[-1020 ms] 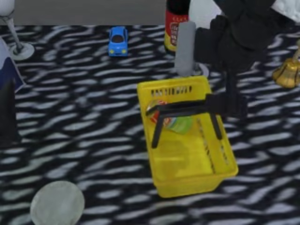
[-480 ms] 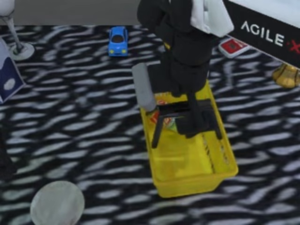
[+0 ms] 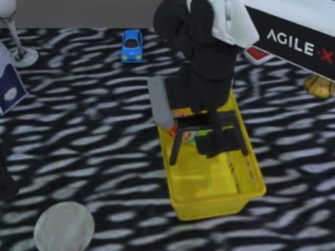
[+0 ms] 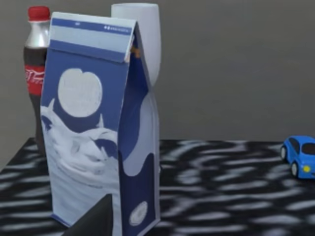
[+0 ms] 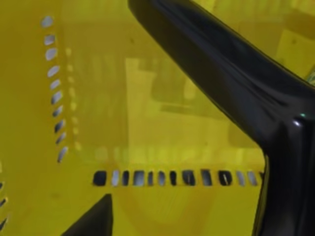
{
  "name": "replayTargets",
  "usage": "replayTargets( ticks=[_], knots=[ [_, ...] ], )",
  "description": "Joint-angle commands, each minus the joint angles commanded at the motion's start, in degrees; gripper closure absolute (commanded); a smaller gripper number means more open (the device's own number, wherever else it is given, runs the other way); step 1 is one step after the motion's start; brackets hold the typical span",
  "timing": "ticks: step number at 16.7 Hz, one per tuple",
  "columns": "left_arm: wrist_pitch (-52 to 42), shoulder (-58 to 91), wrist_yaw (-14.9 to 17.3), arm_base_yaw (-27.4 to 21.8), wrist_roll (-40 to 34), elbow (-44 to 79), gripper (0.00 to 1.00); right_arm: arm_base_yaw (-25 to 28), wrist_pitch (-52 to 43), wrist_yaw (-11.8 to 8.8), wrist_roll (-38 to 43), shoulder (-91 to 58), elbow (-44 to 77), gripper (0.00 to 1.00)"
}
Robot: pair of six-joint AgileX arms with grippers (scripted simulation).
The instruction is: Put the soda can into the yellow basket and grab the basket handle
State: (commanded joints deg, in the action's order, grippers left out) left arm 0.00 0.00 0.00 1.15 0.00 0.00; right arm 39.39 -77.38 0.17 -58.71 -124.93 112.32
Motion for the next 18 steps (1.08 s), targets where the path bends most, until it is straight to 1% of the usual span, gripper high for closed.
replayTargets(
  ticks=[2, 6, 18],
  knots=[
    [0.0, 0.0, 0.0, 0.0, 0.0, 0.0, 0.0, 0.05, 1.57, 0.0, 0.06, 0.06, -1.63, 0.0],
    [0.0, 0.0, 0.0, 0.0, 0.0, 0.0, 0.0, 0.05, 1.76, 0.0, 0.06, 0.07, -1.83, 0.0],
    [0.0, 0.0, 0.0, 0.0, 0.0, 0.0, 0.0, 0.05, 1.76, 0.0, 0.06, 0.07, -1.83, 0.9]
  ],
)
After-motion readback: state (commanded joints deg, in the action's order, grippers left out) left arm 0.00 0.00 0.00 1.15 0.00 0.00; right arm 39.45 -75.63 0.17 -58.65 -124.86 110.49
